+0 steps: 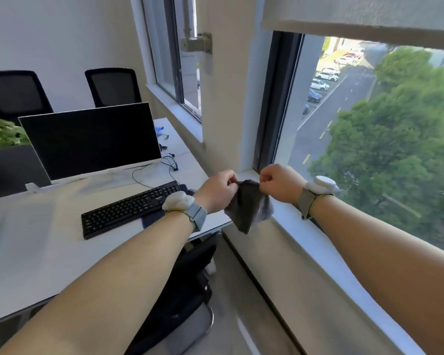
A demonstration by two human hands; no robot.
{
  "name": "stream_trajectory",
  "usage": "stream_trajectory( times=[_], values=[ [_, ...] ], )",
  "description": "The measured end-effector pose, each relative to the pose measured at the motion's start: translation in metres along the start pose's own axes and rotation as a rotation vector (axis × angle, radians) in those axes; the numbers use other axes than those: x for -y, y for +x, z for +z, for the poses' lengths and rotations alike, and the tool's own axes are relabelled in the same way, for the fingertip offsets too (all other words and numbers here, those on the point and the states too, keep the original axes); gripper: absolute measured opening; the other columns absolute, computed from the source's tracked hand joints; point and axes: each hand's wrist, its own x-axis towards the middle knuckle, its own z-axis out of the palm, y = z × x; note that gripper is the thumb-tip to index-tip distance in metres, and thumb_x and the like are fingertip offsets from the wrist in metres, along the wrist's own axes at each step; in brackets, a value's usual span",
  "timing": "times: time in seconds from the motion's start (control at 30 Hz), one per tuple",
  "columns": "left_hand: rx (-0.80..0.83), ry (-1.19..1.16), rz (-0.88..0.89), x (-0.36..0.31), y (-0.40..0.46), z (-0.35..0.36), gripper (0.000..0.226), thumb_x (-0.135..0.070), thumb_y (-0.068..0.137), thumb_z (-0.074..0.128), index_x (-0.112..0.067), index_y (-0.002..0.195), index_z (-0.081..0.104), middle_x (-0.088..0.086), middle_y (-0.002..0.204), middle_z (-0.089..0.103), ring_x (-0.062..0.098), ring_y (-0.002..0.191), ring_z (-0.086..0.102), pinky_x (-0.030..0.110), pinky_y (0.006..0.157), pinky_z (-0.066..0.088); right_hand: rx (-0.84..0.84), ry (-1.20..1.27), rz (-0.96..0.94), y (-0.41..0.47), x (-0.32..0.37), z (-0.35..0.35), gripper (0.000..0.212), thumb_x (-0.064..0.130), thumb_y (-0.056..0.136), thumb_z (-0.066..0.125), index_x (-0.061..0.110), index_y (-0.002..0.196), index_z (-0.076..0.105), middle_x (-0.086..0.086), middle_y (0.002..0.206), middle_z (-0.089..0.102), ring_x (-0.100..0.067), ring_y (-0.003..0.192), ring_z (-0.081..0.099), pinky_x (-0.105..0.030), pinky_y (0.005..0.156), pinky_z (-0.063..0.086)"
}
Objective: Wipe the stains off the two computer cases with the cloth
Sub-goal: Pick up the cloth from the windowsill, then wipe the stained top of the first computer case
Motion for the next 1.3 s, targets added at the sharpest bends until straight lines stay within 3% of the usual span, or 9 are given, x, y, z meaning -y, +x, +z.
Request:
stream_trajectory(
  times=[0.27,0.43,0.57,0.63,0.73,0.93,1.07,1.2,1.3],
  values=[
    [-0.108,-0.230,0.005,0.032,-0.088,-0.073,0.015,-0.023,0.103,0.055,-0.013,0.096,0.062,0.008,0.076,0.061,0.018,0.068,0.052,0.036,0.065,0.044,-0.135,0.315,0.064,-0.061,0.118,0.022,0.021,0.018,0.082,0.064,0.012,0.062,0.061,-0.005,0.063,0.060,-0.019,0.063,0.056,-0.037,0.065,0.052],
    [-0.144,-0.288,0.007,0.033,-0.124,-0.104,0.014,-0.024,0.103,0.057,-0.015,0.094,0.062,0.006,0.081,0.062,0.019,0.075,0.056,0.035,0.071,0.046,-0.095,0.279,0.052,-0.086,0.159,0.030,0.013,0.017,0.091,0.058,0.014,0.080,0.065,-0.003,0.076,0.061,-0.019,0.072,0.057,-0.036,0.069,0.049],
    [-0.019,-0.201,-0.004,0.031,-0.162,-0.138,0.039,-0.042,0.079,0.085,-0.020,0.104,0.064,0.002,0.098,0.069,0.018,0.087,0.066,0.034,0.075,0.055,-0.104,0.287,0.010,-0.111,0.187,0.027,0.013,0.019,0.093,0.061,0.017,0.080,0.063,0.000,0.075,0.059,-0.018,0.071,0.054,-0.033,0.067,0.045],
    [0.060,-0.018,-0.016,0.029,-0.179,-0.153,0.042,-0.028,0.076,0.087,-0.021,0.111,0.066,0.000,0.103,0.070,0.018,0.092,0.067,0.031,0.073,0.053,-0.104,0.328,-0.012,-0.124,0.195,0.021,0.013,0.021,0.092,0.066,0.018,0.079,0.064,0.003,0.072,0.058,-0.016,0.067,0.053,-0.031,0.065,0.045],
    [0.144,0.017,-0.083,0.027,-0.209,-0.170,0.016,-0.009,0.078,0.080,-0.016,0.090,0.074,0.002,0.085,0.073,0.021,0.082,0.069,0.027,0.070,0.052,-0.088,0.362,-0.056,-0.153,0.201,0.009,0.010,0.020,0.087,0.075,0.016,0.083,0.067,0.005,0.069,0.058,-0.013,0.067,0.054,-0.028,0.069,0.047],
    [0.090,-0.414,-0.109,0.014,-0.278,-0.177,0.013,-0.016,0.072,0.072,-0.008,0.081,0.067,0.017,0.080,0.067,0.033,0.077,0.063,0.035,0.070,0.052,-0.067,0.461,-0.076,-0.212,0.215,-0.006,0.019,0.026,0.078,0.086,0.018,0.091,0.076,0.002,0.076,0.066,-0.015,0.076,0.064,-0.033,0.078,0.056],
    [-0.102,-0.892,-0.001,-0.033,-0.322,-0.185,0.009,-0.011,0.100,0.059,-0.014,0.099,0.068,0.011,0.087,0.072,0.025,0.076,0.069,0.035,0.068,0.059,-0.229,1.105,-0.071,-0.254,0.240,-0.044,0.046,0.035,0.089,0.077,0.010,0.127,0.067,0.002,0.093,0.072,-0.014,0.083,0.067,-0.033,0.078,0.055],
    [-0.119,-0.825,-0.162,-0.037,-0.368,-0.153,0.030,-0.034,0.108,0.053,-0.014,0.124,0.066,0.012,0.108,0.075,0.026,0.092,0.072,0.038,0.081,0.060,0.293,1.544,0.319,-0.334,0.219,0.027,0.084,0.082,0.091,0.035,0.017,0.131,0.070,-0.011,0.127,0.071,-0.033,0.110,0.068,-0.048,0.097,0.049],
    [-0.161,-0.784,-0.413,-0.007,-0.410,-0.128,0.038,-0.041,0.102,0.060,-0.009,0.121,0.069,0.018,0.104,0.076,0.034,0.098,0.073,0.046,0.093,0.057,0.534,1.658,0.500,-0.382,0.206,0.098,0.104,0.091,0.083,0.033,0.008,0.138,0.064,-0.021,0.138,0.062,-0.041,0.125,0.062,-0.053,0.112,0.040]
  ],
)
